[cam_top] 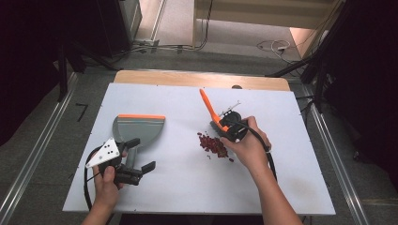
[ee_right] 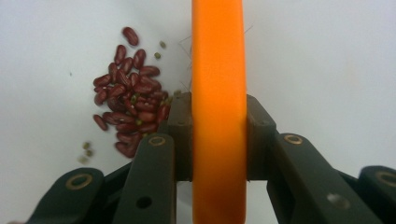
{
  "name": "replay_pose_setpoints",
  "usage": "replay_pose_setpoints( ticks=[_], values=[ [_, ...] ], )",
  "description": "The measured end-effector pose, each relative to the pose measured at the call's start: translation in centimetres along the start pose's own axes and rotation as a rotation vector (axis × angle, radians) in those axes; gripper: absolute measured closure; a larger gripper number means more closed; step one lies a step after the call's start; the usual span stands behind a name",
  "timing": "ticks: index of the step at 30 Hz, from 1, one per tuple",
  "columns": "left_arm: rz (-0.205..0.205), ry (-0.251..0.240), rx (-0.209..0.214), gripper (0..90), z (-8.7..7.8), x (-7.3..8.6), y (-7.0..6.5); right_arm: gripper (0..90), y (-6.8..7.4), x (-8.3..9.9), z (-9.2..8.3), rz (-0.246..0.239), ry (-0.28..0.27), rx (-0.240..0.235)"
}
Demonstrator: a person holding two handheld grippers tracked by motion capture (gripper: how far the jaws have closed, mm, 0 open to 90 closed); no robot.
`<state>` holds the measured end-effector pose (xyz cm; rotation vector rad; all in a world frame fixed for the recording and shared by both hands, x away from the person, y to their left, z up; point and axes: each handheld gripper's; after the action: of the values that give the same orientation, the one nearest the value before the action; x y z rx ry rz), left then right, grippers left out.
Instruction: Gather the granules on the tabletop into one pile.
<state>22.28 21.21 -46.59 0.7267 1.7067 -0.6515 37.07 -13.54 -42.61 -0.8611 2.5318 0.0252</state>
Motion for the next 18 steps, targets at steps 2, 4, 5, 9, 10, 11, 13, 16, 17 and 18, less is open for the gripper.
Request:
replay_pose_setpoints(
  ticks=[2,4,5,9,10,11,13,16,17,18],
  values=[
    [-0.001,0.000,0.002,0.3,0.0,0.0,0.0,68.1,-0.2,-0.1,0.3,-0.196,-0.064,0.005],
    [0.002,0.001,0.003,0.3,0.1,0.0,0.0,68.1,-0.4,-0.5,0.9,-0.345,-0.096,-0.013],
    [0.001,0.001,0.003,0.3,0.1,0.0,0.0,68.0,-0.4,-0.7,1.2,-0.381,-0.101,-0.008],
    [-0.005,-0.003,-0.001,0.3,0.0,0.0,0.0,68.1,-0.3,-1.3,2.4,-0.549,-0.118,0.024],
    [-0.004,0.000,-0.002,0.3,0.0,0.1,0.0,68.1,-0.2,-1.4,2.6,-0.576,-0.133,0.006],
    [-0.005,0.001,-0.002,0.3,0.0,0.1,0.1,68.1,-0.1,-1.4,2.7,-0.620,-0.145,0.002],
    [-0.006,0.001,-0.002,0.3,0.0,0.1,0.1,68.1,0.0,-1.4,2.7,-0.669,-0.150,-0.003],
    [-0.004,0.004,0.000,0.3,0.0,0.1,0.1,68.1,-0.1,-1.1,2.6,-0.692,-0.150,-0.027],
    [-0.004,0.004,-0.001,0.3,0.0,0.1,0.1,68.1,-0.1,-0.9,2.5,-0.705,-0.151,-0.032],
    [-0.005,0.004,-0.001,0.3,0.0,0.1,0.1,68.1,-0.2,-0.6,2.4,-0.714,-0.147,-0.042]
  ],
)
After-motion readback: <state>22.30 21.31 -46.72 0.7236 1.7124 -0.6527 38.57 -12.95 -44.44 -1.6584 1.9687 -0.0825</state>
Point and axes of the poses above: each handheld gripper's, and its own axes: z roughly forward along the jaws, x roughly out of its underside, y roughly to its left, and after that the axes turned 5 degrees about z, right-handed
